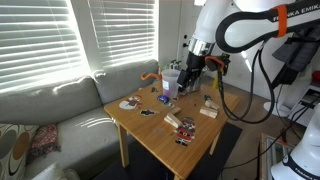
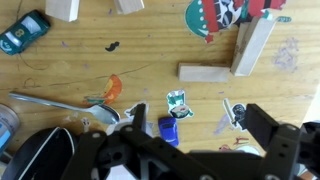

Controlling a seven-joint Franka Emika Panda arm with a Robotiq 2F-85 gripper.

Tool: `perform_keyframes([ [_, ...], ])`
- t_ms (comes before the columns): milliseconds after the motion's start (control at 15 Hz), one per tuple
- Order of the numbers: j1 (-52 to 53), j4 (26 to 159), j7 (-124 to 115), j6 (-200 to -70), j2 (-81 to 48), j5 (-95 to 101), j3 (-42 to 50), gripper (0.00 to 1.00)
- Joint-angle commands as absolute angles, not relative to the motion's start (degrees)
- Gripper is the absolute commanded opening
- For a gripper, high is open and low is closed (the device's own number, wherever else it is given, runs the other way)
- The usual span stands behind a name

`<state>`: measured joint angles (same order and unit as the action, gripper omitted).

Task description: Place the toy cars next to each other on the wooden blocks

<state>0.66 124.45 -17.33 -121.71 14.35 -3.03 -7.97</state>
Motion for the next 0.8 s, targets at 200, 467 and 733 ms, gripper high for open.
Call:
perform_keyframes([
  [200,0.49,129.73,-20.66,-122.06,17.21,-3.38,-6.53,1.00],
  [467,-0.72,137.34,-24.21,-122.43,20.22,-4.38,-4.59,1.00],
  [733,-2.63,143.69,-25.88,-123.20,25.43,-3.62,-3.33,1.00],
])
